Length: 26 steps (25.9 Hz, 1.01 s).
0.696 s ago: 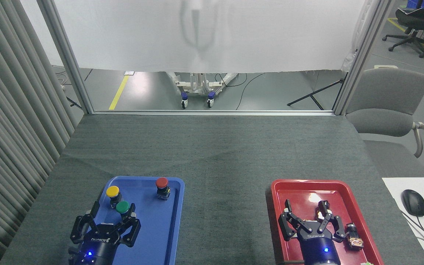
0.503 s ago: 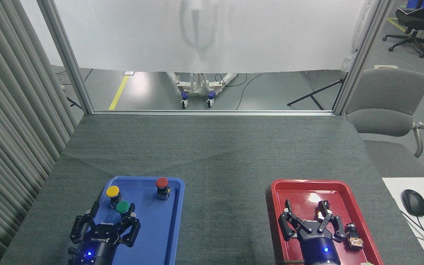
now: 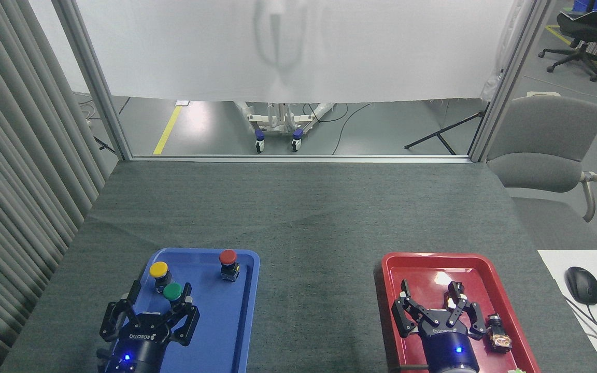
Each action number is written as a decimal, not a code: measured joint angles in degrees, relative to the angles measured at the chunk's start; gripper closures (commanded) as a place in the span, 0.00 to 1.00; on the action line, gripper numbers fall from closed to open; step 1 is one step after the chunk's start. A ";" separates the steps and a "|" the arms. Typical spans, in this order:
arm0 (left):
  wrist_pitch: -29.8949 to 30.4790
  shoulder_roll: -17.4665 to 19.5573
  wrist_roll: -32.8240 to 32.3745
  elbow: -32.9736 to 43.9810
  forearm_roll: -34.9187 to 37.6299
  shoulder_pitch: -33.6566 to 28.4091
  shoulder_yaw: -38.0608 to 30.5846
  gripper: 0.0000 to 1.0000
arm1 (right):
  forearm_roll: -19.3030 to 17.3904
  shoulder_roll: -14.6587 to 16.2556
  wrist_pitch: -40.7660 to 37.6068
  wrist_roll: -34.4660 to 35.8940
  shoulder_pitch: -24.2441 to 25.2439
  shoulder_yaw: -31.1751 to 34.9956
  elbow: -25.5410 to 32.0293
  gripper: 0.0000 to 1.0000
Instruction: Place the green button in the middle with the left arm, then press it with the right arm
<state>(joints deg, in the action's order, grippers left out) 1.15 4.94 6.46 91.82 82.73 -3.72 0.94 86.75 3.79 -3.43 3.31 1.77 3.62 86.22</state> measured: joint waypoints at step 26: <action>2.25 0.72 -6.87 0.44 -0.27 0.12 0.20 0.00 | -0.25 0.71 -0.11 0.08 0.60 0.67 -0.03 0.00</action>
<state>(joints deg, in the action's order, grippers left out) 3.40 5.66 -0.42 92.26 82.46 -3.60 1.14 86.49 4.50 -3.55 3.39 2.37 4.29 86.19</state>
